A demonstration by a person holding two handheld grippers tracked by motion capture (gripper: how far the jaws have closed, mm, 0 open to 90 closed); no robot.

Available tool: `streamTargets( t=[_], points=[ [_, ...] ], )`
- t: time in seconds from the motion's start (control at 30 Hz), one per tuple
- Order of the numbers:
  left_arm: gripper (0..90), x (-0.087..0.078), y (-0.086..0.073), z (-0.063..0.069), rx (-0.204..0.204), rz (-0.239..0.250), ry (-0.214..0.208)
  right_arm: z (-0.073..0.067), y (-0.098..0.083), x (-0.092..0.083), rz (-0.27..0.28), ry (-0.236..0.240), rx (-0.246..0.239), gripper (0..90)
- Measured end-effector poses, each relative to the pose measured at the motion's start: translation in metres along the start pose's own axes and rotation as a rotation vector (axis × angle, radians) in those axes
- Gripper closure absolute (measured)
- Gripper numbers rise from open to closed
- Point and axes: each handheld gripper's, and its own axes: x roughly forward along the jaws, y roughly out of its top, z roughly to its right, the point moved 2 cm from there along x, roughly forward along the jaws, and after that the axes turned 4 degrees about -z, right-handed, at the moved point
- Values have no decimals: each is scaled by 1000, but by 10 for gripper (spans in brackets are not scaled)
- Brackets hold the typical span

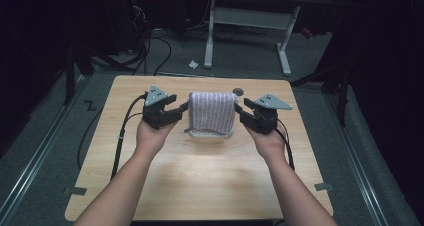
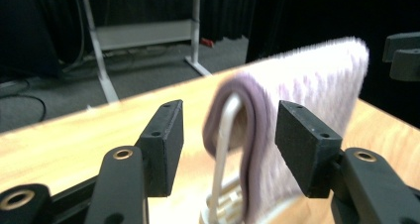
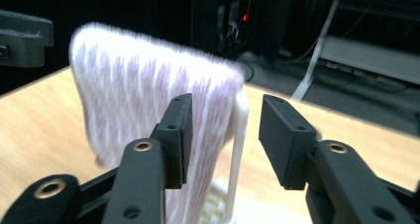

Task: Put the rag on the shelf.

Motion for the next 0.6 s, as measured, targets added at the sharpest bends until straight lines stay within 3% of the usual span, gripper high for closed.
streamTargets(
  t=[0.07,0.1,0.17,0.2,0.23,0.27,0.3,0.37,0.4,0.47,0.5,0.57,0.6],
  points=[
    [448,3,-16,0,-11,-30,-13,-3,-16,3,-38,9,-11,538],
    [449,3,-16,0,-11,-30,-13,-3,-16,3,-38,9,-11,538],
    [450,6,-38,3,-7,-79,-29,-5,-32,6,-63,22,-9,537],
    [451,6,-38,3,-7,-79,-29,-6,-39,7,-69,23,-3,537],
    [451,7,-55,5,8,-118,-37,-6,-45,8,-86,28,-6,536],
    [451,7,-55,5,8,-118,-37,-7,-52,9,-93,26,-7,536],
    [451,7,-72,8,1,-156,-60,-7,-58,9,-106,29,-3,535],
    [450,6,-81,9,-4,-175,-77,-8,-70,10,-129,39,4,534],
    [450,4,-90,11,10,-200,-81,-8,-70,10,-129,39,4,534],
    [445,-4,-110,15,56,-262,-74,-10,-91,8,-152,41,8,535],
    [444,-4,-110,15,56,-262,-74,-10,-96,6,-157,44,16,530],
    [445,-26,-131,19,-32,-330,-114,-13,-111,-4,-165,33,22,503],
    [444,-39,-138,22,-55,-314,-125,-16,-121,-14,-157,19,20,498]
  ],
)
